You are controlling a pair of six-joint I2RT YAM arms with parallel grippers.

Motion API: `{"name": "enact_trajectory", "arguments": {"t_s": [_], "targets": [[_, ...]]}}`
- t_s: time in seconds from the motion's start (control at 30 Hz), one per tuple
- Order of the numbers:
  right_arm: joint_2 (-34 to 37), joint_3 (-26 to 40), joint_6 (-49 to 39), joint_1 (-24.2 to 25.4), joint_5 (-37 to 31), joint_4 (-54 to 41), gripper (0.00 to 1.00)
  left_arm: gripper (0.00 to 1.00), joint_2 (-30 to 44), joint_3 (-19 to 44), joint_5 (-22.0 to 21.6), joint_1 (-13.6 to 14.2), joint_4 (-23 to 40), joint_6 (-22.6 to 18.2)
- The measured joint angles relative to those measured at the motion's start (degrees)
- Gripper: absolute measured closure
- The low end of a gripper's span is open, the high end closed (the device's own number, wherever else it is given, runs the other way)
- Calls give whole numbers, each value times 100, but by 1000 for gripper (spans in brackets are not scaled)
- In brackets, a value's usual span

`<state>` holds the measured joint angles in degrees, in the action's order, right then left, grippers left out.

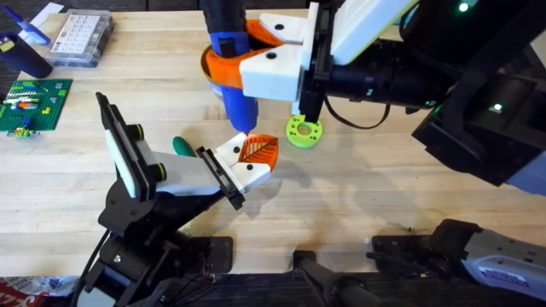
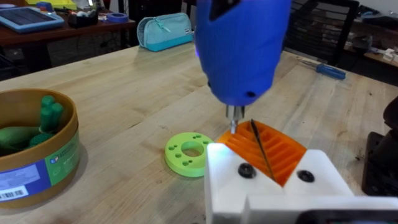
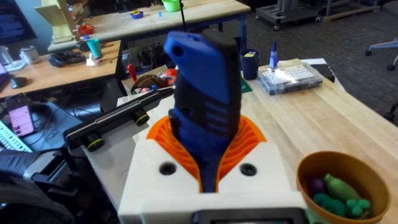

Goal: Pick up the gripper from the table and insert it into the empty holder that is missing its gripper. Then pick up a screw, insert it into the mounting hole, and use the screwdriver to tighten it. Finally, clean up the table by picking up the vegetable and placing it into the bucket.

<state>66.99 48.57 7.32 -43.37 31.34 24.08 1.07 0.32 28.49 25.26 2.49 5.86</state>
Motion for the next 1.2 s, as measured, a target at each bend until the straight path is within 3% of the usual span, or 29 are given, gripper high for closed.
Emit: {"name": "enact_trajectory", "arguments": {"t_s": [1.2], "targets": [[122, -13, 14, 4, -31, 434, 923, 982, -1, 0, 0, 0, 43, 17]]}}
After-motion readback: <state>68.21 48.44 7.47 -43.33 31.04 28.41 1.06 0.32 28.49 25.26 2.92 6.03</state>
